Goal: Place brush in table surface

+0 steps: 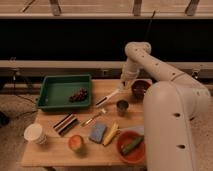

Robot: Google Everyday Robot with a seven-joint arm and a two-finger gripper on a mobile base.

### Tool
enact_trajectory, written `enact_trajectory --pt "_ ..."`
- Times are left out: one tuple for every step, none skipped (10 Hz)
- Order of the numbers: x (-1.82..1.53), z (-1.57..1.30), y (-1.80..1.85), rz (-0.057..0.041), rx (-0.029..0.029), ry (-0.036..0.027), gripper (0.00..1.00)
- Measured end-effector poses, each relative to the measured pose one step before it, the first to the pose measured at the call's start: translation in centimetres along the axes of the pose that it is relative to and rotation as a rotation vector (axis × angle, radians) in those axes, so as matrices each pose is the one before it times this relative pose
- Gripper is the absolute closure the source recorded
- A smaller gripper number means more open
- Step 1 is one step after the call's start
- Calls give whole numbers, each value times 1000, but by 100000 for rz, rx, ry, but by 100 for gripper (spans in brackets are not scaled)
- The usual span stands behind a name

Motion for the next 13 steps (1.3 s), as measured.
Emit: enact_trajectory --pt "-117 282 -92 -319 -809 -290 70" --pt "-3 231 -31 -340 -577 -172 60" --pt "-38 258 -127 -859 -655 -309 49" --pt "-186 206 -191 -850 -468 -433 41" --pt "-282 215 -305 -1229 -580 -441 30" --pt "-284 154 -283 -1111 -322 -332 23" --pt "-182 135 -188 -1075 -362 -288 20" --pt "-130 100 -128 -1011 -180 -424 20" --pt "-3 3 14 -16 -38 -18 20" --pt "35 -3 29 55 2 10 20" --pt "42 -16 34 74 21 5 20" --pt "6 5 -1 -6 -43 51 20" --pt "-26 43 -28 -56 -58 16 20"
